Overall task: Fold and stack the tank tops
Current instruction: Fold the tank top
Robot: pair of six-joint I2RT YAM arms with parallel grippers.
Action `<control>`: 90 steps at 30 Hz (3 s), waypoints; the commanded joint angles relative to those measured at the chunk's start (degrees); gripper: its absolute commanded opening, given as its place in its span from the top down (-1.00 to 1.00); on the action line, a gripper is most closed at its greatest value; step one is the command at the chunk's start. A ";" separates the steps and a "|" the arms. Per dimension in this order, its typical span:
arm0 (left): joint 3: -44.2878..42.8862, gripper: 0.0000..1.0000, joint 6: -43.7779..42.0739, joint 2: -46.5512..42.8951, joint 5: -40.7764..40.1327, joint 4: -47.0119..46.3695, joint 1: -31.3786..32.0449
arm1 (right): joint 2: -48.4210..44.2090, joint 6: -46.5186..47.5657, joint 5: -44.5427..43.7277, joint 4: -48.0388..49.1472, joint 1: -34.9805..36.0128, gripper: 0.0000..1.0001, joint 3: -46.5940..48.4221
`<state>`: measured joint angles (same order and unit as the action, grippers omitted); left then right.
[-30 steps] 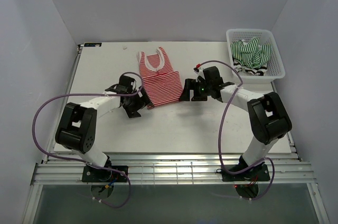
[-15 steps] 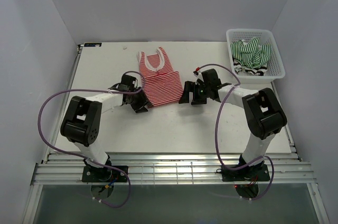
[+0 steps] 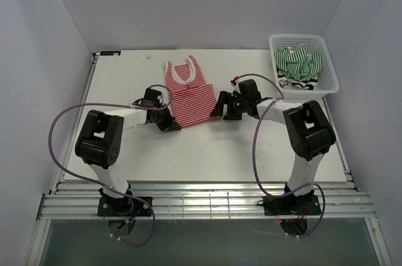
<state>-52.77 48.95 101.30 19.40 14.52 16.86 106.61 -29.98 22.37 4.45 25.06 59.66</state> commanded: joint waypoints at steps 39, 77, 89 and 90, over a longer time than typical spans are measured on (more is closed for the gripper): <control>7.61 1.00 2.91 -40.21 -1.47 14.03 5.46 | -39.79 0.01 0.84 -12.34 0.52 0.85 -17.84; -25.53 1.00 -5.00 -0.14 -4.28 6.31 -4.21 | -0.45 6.15 10.32 -11.75 -8.27 0.85 18.90; -31.33 1.00 -5.62 8.47 -4.55 3.76 -5.17 | 10.99 6.77 11.47 -7.08 -9.68 0.79 27.52; -31.86 1.00 -5.79 10.05 -4.37 3.84 -5.35 | 12.03 6.43 11.38 -6.82 -9.77 0.75 27.88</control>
<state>-81.82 44.38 110.04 16.69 19.73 12.73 117.25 -24.51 33.36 -4.73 16.36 84.60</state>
